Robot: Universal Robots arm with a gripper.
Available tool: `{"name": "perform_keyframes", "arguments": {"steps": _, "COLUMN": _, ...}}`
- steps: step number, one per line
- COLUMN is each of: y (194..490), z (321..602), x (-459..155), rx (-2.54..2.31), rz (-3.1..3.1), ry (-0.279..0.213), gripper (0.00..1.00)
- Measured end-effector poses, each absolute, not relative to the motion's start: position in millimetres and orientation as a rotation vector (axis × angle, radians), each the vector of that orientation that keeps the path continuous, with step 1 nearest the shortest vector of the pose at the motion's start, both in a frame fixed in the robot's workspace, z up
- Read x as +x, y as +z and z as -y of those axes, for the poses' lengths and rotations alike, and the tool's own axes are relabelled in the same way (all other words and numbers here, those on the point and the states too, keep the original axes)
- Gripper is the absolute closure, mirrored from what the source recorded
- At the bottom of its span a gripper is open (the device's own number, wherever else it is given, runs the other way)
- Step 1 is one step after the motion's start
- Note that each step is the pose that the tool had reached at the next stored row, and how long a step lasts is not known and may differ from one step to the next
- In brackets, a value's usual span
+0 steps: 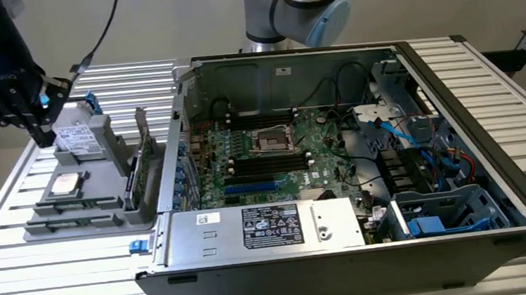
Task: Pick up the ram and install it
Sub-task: 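Reach for the ram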
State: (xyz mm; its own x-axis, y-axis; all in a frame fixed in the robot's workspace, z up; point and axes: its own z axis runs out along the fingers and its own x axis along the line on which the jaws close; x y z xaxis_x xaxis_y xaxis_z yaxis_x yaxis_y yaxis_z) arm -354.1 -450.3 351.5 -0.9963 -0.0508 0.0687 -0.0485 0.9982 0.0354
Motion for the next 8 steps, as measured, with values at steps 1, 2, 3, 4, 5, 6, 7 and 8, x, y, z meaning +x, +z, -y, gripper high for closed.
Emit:
{"name": "perform_keyframes", "arguments": {"steps": 1, "y": 350, "z": 452, "x": -354, "rx": 0.078, "rz": 3.068, "ry": -0.052, "gripper": 0.90}}
{"name": "perform_keyframes", "arguments": {"steps": 2, "y": 348, "z": 454, "x": -354, "rx": 0.079, "rz": 3.066, "ry": -0.052, "gripper": 0.90}}
{"name": "perform_keyframes", "arguments": {"steps": 3, "y": 346, "z": 455, "x": -354, "rx": 0.082, "rz": 3.065, "ry": -0.052, "gripper": 0.90}}
{"name": "perform_keyframes", "arguments": {"steps": 4, "y": 344, "z": 456, "x": -354, "rx": 0.084, "rz": 3.065, "ry": -0.052, "gripper": 0.90}}
{"name": "perform_keyframes", "arguments": {"steps": 5, "y": 342, "z": 456, "x": -354, "rx": 0.085, "rz": 3.065, "ry": -0.052, "gripper": 0.90}}
{"name": "perform_keyframes", "arguments": {"steps": 6, "y": 341, "z": 456, "x": -354, "rx": 0.086, "rz": 3.065, "ry": -0.052, "gripper": 0.90}}
{"name": "perform_keyframes", "arguments": {"steps": 7, "y": 339, "z": 456, "x": -354, "rx": 0.088, "rz": 3.065, "ry": -0.051, "gripper": 0.90}}
{"name": "perform_keyframes", "arguments": {"steps": 8, "y": 337, "z": 456, "x": -354, "rx": 0.088, "rz": 3.065, "ry": -0.051, "gripper": 0.90}}
